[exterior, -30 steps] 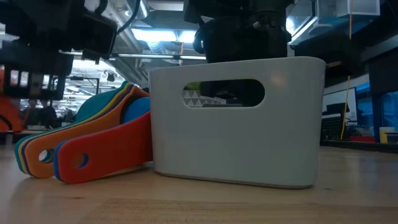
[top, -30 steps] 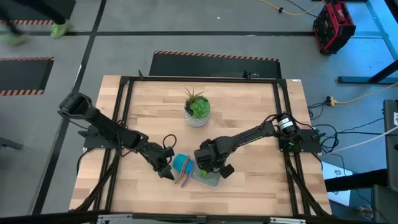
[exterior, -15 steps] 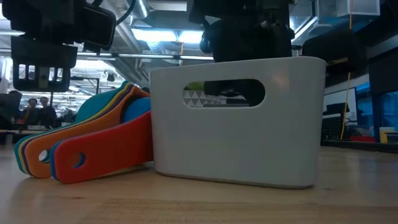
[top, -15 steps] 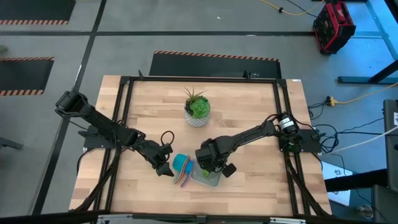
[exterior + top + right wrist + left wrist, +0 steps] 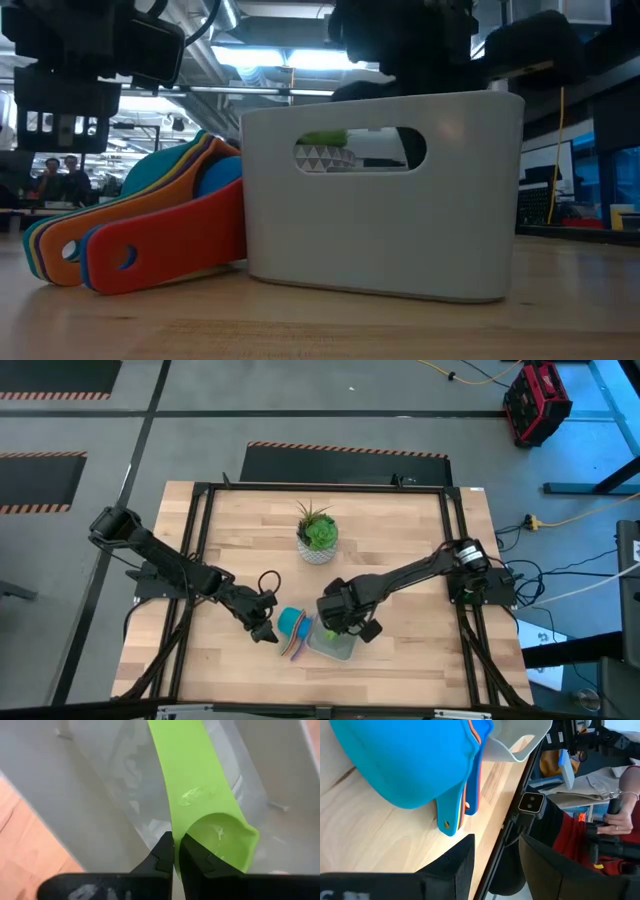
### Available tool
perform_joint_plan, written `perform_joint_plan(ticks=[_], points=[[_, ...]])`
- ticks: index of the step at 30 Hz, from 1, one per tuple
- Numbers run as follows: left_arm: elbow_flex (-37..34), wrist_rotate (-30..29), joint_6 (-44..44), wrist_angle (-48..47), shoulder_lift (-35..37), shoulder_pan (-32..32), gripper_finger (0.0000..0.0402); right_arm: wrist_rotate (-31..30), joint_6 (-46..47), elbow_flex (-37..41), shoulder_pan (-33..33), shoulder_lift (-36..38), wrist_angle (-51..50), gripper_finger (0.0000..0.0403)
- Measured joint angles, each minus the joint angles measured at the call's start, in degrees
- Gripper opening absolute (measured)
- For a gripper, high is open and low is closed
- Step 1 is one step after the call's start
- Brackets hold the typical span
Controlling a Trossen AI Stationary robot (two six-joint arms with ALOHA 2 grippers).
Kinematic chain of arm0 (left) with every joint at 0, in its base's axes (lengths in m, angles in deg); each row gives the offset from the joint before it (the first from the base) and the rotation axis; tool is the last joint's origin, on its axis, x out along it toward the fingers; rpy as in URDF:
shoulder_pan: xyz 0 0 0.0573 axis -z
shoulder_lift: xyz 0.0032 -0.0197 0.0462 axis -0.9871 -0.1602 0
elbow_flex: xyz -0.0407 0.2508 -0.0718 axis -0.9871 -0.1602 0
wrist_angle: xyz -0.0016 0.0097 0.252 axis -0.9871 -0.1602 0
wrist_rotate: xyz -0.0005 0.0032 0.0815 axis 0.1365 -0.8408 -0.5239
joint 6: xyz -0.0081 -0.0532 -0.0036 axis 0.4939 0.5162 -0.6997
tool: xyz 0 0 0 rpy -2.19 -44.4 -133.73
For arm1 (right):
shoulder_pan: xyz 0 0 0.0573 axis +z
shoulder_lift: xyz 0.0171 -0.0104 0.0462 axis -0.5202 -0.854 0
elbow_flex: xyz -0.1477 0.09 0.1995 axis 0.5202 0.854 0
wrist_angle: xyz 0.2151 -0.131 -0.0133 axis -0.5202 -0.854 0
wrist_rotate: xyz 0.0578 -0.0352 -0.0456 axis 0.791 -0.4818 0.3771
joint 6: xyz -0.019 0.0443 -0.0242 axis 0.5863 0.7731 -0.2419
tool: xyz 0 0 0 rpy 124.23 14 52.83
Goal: Nest measuring cups in basket
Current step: Remove the measuring cups from the bin
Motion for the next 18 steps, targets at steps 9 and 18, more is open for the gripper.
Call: perform_joint_plan(ticks=[9,18], points=[[0.0,-0.5,0.0,0.0,0.0,0.0,0.0147,-0.2,-3.0,-6.4,0.0,0.1,-4.8,0.0017],[0.0,-0.5,0.0,0.0,0.0,0.1,0.0147,-4.9,-9.9,-14.2,-2.3,0.1,-2.1,0.0017]])
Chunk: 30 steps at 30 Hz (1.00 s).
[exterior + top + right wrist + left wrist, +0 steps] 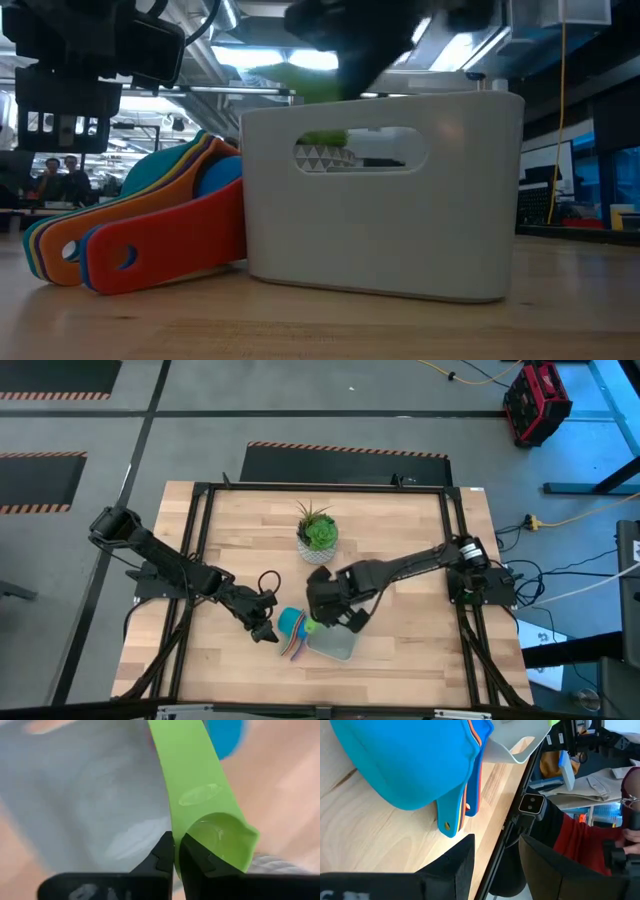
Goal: Nest measuring cups in basket
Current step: Remove the measuring cups from the bin
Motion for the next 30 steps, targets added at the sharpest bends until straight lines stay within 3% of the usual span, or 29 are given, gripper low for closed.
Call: perform_joint_plan(ticks=[5,16,30], points=[[0.0,0.0,0.0,0.0,0.0,0.1,0.0147,-0.8,0.5,1.7,-4.1,-0.2,7.9,0.0017],[0.0,0.0,0.0,0.0,0.0,0.1,0.0147,-0.7,4.8,8.9,-11.8,-0.5,14.5,0.002],[0.0,0.0,0.0,0.0,0.0,0.1,0.0147,-0.6,7.4,10.8,-13.7,-0.5,17.7,0.0026]])
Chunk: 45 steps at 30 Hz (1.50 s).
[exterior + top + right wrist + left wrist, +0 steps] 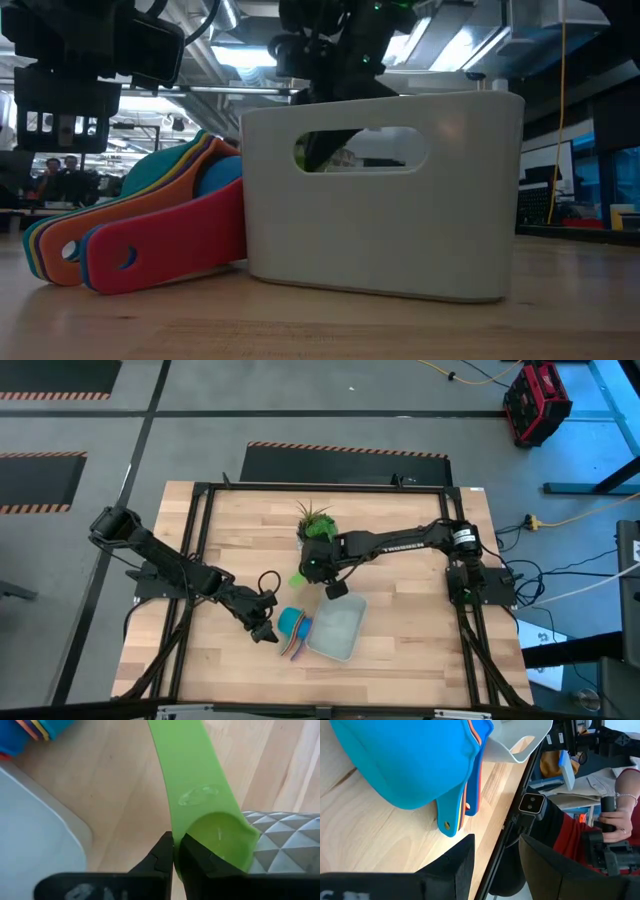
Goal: Nest measuring cups in basket
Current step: Remove the measuring cups from the bin, then adjust the stacked measuring cups on the table
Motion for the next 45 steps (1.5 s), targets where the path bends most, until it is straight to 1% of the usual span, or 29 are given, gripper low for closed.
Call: perform_joint_plan(ticks=[3,6,15,19,28,32,34,39,45], points=[[0.0,-0.4,0.0,0.0,0.0,0.0,0.0147,0.0,0.0,0.0,0.0,0.0,0.0,0.0027],[0.0,-0.6,0.0,0.0,0.0,0.0,0.0147,0.0,-0.1,0.0,0.0,0.0,0.0,0.0039],[0.0,-0.6,0.0,0.0,0.0,0.0,0.0147,0.0,-0.1,0.0,0.0,0.0,0.0,0.0127],[0.0,-0.6,0.0,0.0,0.0,0.0,0.0147,0.0,-0.1,0.0,0.0,0.0,0.0,0.0151],[0.0,-1.0,0.0,0.0,0.0,0.0,0.0147,0.3,-0.3,0.0,0.8,0.1,0.0,0.0156],[0.0,-1.1,0.0,0.0,0.0,0.0,0.0147,6.9,-0.3,0.0,1.7,0.3,0.2,0.0156],[0.0,-1.1,0.0,0.0,0.0,0.0,0.0147,8.8,-0.5,0.0,2.5,0.3,0.4,0.0156],[0.0,-1.1,0.0,0.0,0.0,0.0,0.0147,8.7,-0.7,0.0,4.5,0.3,3.4,0.0156],[0.0,-1.2,0.0,0.0,0.0,0.0,0.0147,8.5,-0.7,0.0,6.3,0.3,3.8,0.0156]])
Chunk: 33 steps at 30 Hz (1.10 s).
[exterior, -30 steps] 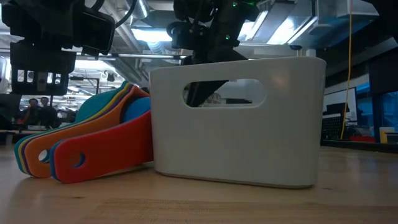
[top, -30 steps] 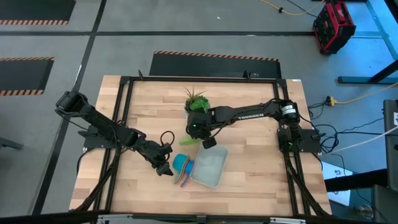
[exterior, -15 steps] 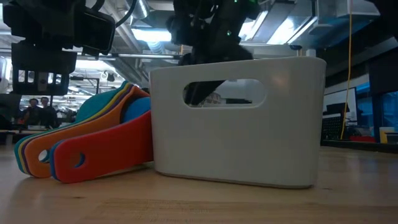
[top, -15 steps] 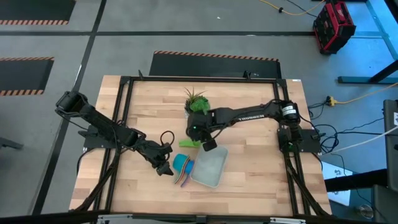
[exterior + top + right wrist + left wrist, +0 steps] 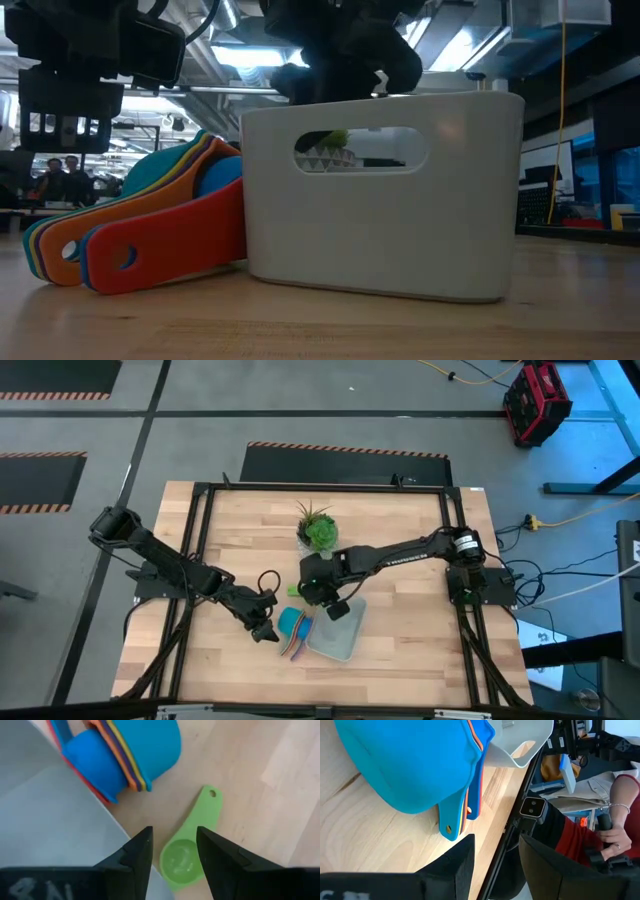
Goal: Nest measuring cups in basket
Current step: Adjust the stacked measuring cups on the table
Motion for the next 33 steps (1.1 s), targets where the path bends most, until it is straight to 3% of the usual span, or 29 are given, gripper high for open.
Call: perform_joint_plan(ticks=[12,19,33], points=[[0.0,-0.8,0.0,-0.5,0.3,0.0,0.0147,0.0,-1.2,0.0,5.5,0.0,-3.8,0.0156],[-0.1,-1.3,0.0,-9.9,0.7,-0.3,0.0147,0.0,-1.2,0.0,5.9,0.0,1.0,0.0156],[-0.1,-13.2,0.2,-15.0,0.7,-0.3,0.0147,1.9,-1.3,0.6,8.2,0.0,5.2,0.0156]])
